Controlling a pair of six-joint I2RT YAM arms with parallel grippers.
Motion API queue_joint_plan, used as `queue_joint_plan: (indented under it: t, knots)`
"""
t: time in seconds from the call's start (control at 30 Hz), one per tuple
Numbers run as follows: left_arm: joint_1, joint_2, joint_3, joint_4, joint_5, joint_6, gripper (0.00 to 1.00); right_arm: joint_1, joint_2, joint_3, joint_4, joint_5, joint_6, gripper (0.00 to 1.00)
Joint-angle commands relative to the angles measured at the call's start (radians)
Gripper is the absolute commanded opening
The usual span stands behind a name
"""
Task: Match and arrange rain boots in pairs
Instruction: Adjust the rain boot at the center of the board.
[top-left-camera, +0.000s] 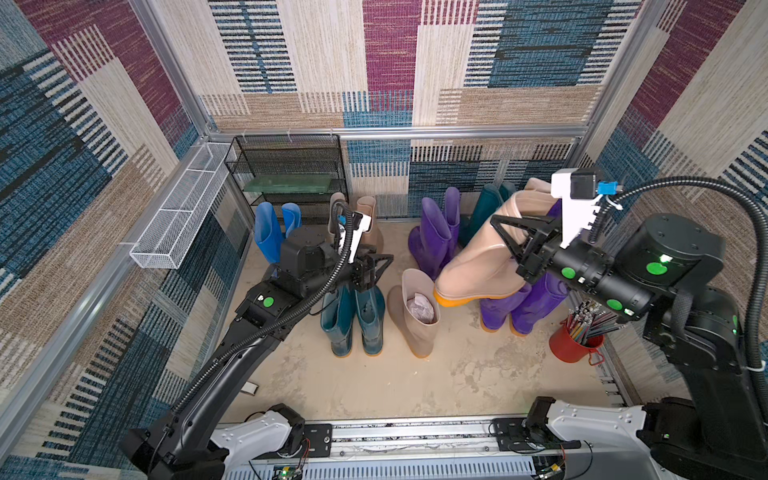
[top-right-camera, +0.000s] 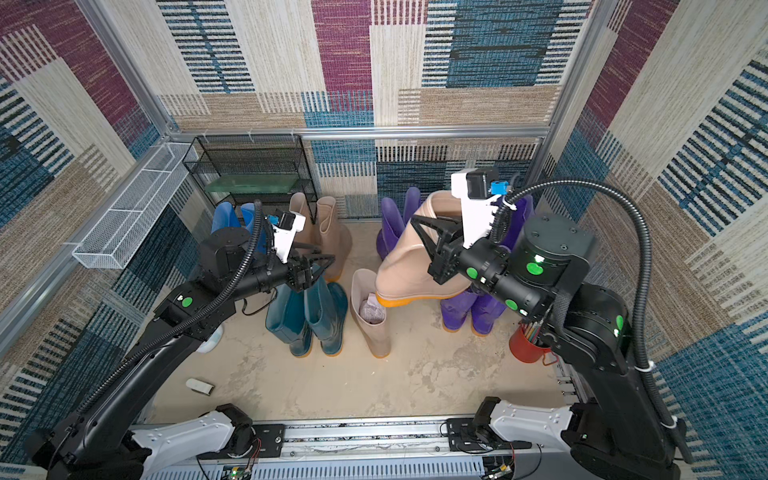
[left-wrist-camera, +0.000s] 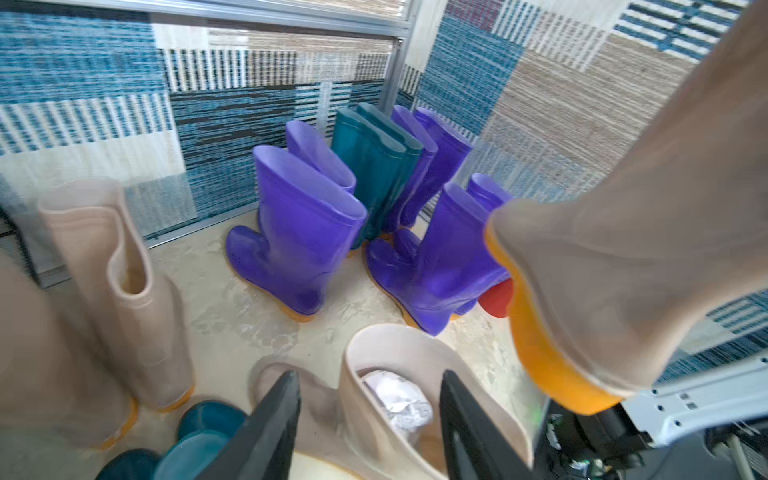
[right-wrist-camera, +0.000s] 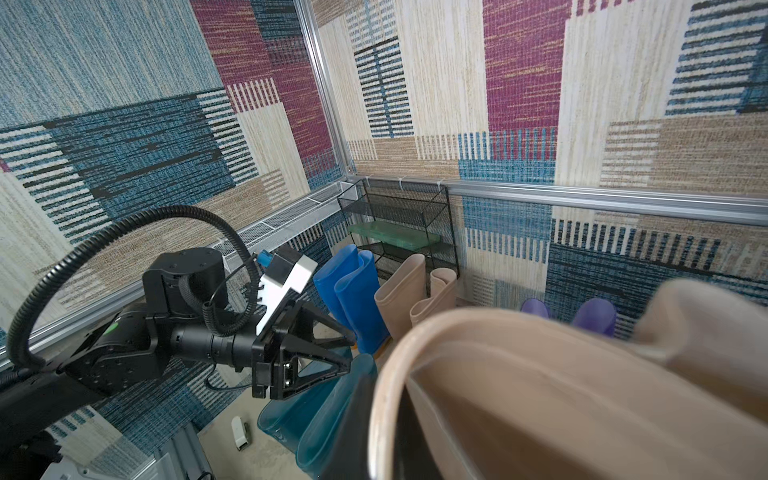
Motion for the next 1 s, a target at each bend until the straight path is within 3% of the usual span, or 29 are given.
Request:
queue_joint_plan:
  t: [0.0,0.23,0.57,0.67,0.77,0.97]
  knots:
    - [-0.081,0.025,0.035,-0.096,-0.111,-0.040,0.56,0.002,-0.054,-0.052,0.046,0.011,0.033,0.00]
    - [-0.258,0.118,0.081,-0.183,-0.301,-0.112,0.53,0.002,-0.075,-0.105,-0.013,-0.027,0.037,0.00]
    - [-0.337,0.207,0.024,-0.197,-0.480,-0.154,0.49,0.002,-0.057,-0.090,-0.044,-0.086,-0.008,0.00]
    - [-0.339,0.221,0.011,-0.196,-0.495,-0.150,0.35,0.002,-0.059,-0.078,-0.044,-0.095,-0.019,0.00]
    - [-0.339,0.228,-0.001,-0.187,-0.514,-0.128,0.04,0.002,-0.057,-0.062,-0.046,-0.114,-0.026,0.00]
    - [-0.332,0.196,-0.007,-0.204,-0.581,0.013,0.00,0.000,-0.037,-0.008,-0.067,-0.064,-0.047,0.00]
